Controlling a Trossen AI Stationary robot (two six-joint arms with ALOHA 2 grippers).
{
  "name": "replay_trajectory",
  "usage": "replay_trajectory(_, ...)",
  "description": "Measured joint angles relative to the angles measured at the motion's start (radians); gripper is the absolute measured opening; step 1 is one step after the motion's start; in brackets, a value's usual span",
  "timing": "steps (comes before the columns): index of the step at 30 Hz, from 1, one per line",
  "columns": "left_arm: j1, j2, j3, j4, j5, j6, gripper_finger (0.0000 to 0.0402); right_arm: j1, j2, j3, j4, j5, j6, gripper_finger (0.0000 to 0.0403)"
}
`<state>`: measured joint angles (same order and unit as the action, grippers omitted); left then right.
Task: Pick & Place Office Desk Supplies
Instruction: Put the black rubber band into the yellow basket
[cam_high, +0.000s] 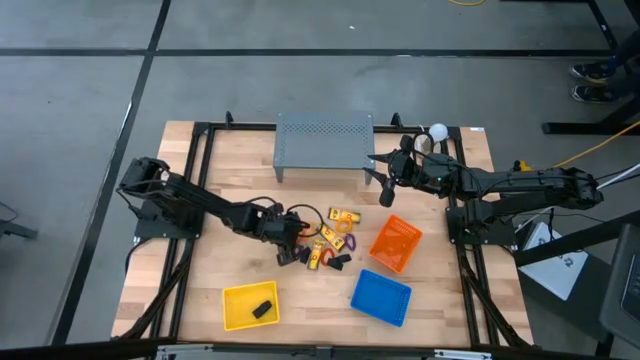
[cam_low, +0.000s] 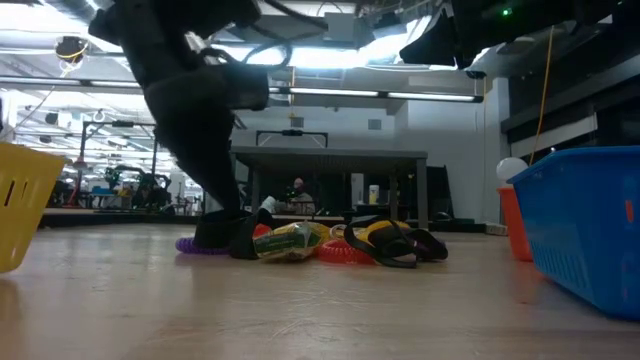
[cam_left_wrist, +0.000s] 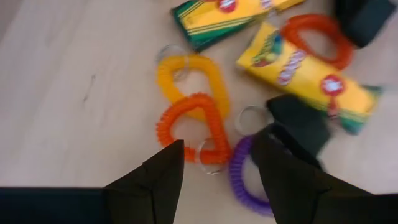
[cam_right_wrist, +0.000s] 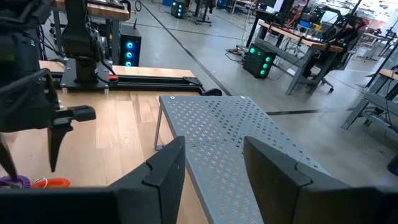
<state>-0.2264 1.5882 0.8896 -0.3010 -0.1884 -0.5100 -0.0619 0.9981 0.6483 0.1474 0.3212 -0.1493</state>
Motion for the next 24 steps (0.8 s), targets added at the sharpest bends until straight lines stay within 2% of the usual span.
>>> replay_trajectory(7,-0.002,-0.003,0.014,0.045,0.059,-0.029,0.0198,0.000,0.000,0.000,-0.019,0.000,0.011,0.0165)
replay_trajectory(24,-0.016,-0.002,0.014,0.005,-0.057,-0.068,0.0198,0.000,0.000,0.000,-0.148,0.000,0.091,0.0164)
